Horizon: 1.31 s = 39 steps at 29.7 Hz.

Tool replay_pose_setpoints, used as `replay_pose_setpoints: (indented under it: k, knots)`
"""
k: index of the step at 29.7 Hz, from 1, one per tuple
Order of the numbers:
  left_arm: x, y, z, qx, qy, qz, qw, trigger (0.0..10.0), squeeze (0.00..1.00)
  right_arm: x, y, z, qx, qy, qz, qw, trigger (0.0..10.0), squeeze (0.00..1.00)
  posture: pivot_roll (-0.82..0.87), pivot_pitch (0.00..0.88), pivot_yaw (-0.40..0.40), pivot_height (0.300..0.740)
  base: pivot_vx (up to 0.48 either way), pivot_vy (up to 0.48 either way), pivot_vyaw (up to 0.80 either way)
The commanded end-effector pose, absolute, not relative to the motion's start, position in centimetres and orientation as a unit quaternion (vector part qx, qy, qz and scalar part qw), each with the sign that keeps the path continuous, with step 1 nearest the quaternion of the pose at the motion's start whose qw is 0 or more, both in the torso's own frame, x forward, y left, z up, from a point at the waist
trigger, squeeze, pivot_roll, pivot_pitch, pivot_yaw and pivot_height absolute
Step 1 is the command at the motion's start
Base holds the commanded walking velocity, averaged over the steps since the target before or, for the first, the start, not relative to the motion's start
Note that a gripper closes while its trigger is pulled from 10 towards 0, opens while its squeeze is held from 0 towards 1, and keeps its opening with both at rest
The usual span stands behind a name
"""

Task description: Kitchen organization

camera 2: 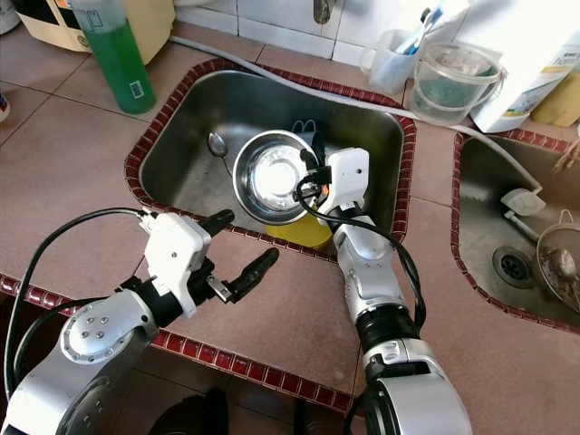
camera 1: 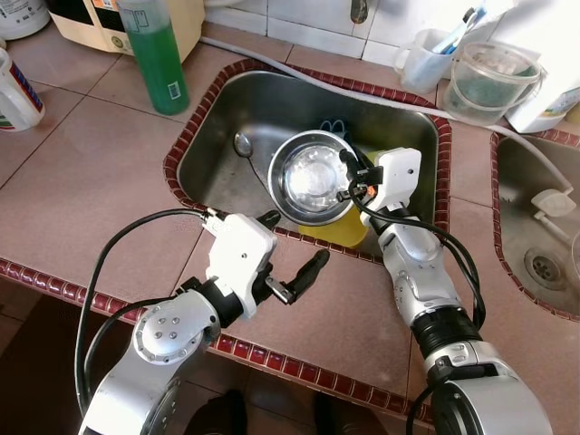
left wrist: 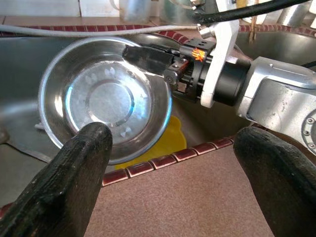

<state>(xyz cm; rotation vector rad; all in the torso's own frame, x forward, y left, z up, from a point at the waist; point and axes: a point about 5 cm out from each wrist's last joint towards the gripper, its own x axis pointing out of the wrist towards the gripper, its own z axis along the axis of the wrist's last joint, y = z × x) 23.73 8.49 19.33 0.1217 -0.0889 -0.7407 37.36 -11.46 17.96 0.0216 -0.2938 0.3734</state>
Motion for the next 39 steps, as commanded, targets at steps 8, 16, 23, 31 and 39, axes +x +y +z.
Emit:
replay_pose_setpoints:
  k: [8, 16, 23, 31, 39]
  knots:
    - [23.2, 8.3, 19.8, 0.06, -0.052, -0.369, 0.926, 10.0, 0.0, 37.0, -12.4, 16.2, 0.039, -0.109, 0.185, 0.976, 10.0, 1.0, -0.07, 0.301, -0.068, 0.732, 0.0, 0.0, 0.0]
    - [23.2, 8.2, 19.8, 0.059, -0.053, -0.372, 0.925, 10.0, 0.0, 37.1, -12.4, 16.4, 0.043, -0.111, 0.185, 0.975, 10.0, 1.0, -0.07, 0.292, -0.069, 0.732, 0.0, 0.0, 0.0]
    - [23.3, 8.2, 19.9, 0.06, -0.054, -0.371, 0.925, 10.0, 0.0, 37.2, -12.5, 16.8, 0.043, -0.118, 0.189, 0.974, 10.0, 1.0, -0.07, 0.284, -0.069, 0.732, 0.0, 0.0, 0.0]
    - [23.6, 8.4, 19.8, 0.064, -0.057, -0.366, 0.927, 10.0, 0.0, 37.4, -12.5, 17.6, 0.038, -0.134, 0.19, 0.972, 10.0, 1.0, -0.07, 0.272, -0.071, 0.732, 0.0, 0.0, 0.0]
    - [25.4, 9.7, 19.6, 0.062, -0.065, -0.312, 0.946, 10.0, 0.0, 37.4, -13.3, 19.1, 0.03, -0.165, 0.173, 0.971, 10.0, 1.0, -0.1, 0.215, -0.085, 0.732, 0.0, 0.0, 0.0]
